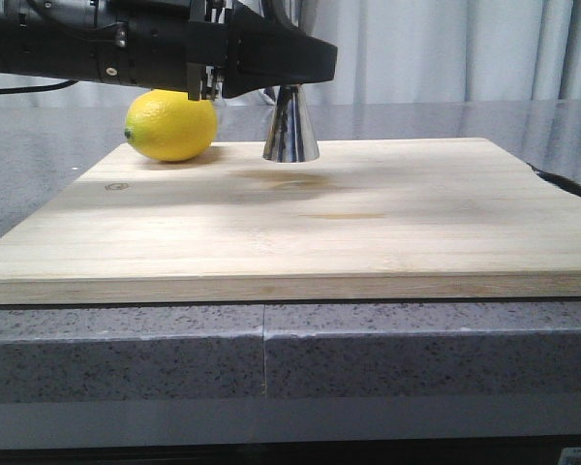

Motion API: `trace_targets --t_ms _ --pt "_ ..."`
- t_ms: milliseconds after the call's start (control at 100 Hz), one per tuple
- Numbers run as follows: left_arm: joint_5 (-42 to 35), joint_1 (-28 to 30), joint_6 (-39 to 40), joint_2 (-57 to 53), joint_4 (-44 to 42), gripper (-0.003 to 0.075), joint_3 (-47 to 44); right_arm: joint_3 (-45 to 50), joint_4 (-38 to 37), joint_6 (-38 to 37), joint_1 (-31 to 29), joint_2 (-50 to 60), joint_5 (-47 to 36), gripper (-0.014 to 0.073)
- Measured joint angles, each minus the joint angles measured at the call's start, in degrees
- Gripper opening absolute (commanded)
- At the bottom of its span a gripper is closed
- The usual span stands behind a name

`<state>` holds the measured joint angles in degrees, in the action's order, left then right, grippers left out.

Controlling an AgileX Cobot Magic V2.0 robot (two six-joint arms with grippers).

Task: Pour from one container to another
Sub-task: 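Tilt the beaker with the right gripper, pouring liquid into the jigger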

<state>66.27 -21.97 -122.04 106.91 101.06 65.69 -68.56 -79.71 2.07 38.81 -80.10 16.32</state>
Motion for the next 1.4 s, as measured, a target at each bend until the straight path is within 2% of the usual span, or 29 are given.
trace_targets --t_ms 1400 --pt "0.0 0.0 0.0 0.0 0.0 0.0204 0.0 0.0 -4.34 0.0 0.0 0.0 -0.74 0.0279"
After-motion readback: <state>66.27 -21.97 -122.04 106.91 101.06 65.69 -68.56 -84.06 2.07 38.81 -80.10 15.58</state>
